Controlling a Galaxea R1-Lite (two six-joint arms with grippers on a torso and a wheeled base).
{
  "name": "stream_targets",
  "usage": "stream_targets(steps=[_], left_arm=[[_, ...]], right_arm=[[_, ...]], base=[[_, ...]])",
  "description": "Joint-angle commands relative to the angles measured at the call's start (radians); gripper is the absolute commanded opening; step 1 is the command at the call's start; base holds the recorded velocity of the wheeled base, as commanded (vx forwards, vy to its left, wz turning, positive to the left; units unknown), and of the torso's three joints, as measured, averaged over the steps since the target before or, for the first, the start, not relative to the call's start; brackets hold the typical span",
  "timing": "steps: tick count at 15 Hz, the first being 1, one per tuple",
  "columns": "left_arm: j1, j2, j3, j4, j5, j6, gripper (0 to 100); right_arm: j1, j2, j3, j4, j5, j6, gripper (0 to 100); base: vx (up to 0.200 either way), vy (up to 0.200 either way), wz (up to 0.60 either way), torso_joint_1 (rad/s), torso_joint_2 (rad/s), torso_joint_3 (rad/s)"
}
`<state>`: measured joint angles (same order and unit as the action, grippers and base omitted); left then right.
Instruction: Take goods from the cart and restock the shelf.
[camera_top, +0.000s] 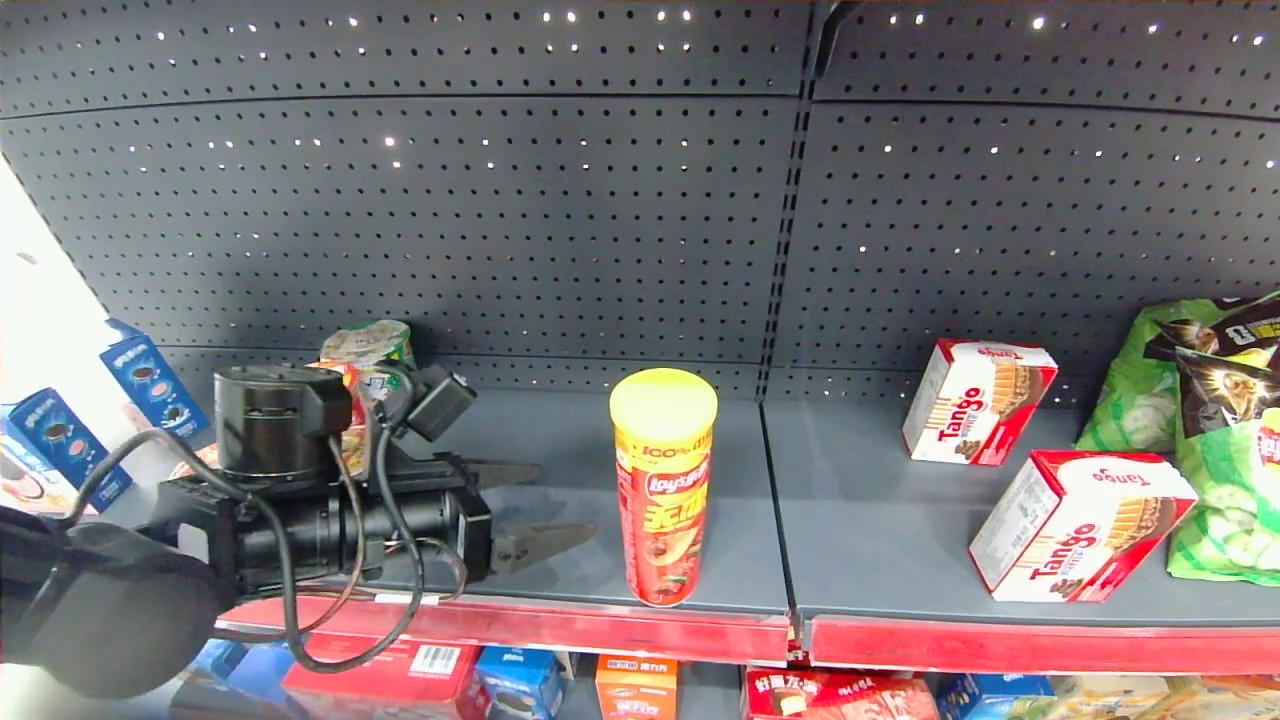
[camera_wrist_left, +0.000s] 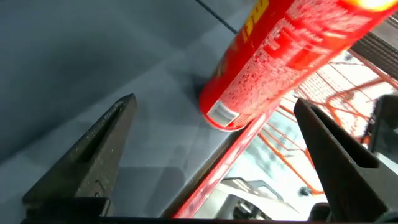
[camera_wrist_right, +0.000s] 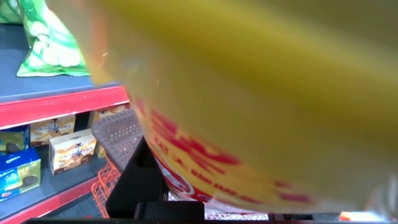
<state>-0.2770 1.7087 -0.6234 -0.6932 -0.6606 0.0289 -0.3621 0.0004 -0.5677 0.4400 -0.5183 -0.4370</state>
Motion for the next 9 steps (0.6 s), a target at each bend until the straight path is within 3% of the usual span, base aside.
stream_targets(steps=[1,3,7,9], left_arm=[[0.036,-0.175,0.053,0.064,0.069,0.000,100],[0.055,-0.296,0.074,0.104,0.153,-0.003,100],[0.182,-0.546,0.146,0.109,0.170,-0.017,100],[0.183,-0.664,0.192,0.149,0.202,-0.026,100]], right_arm=[[0.000,0.000,0.000,0.000,0.000,0.000,0],[0.000,0.000,0.000,-0.001,0.001,0.000,0],[0.000,0.128,-0.012,-0.087,0.009,0.060,0],[0.002,0.243,-0.040,-0.150,0.009,0.132,0]], base=[[0.000,0.000,0.00,0.000,0.00,0.000],[0.000,0.000,0.00,0.000,0.00,0.000],[0.000,0.000,0.00,0.000,0.00,0.000],[0.000,0.000,0.00,0.000,0.00,0.000]])
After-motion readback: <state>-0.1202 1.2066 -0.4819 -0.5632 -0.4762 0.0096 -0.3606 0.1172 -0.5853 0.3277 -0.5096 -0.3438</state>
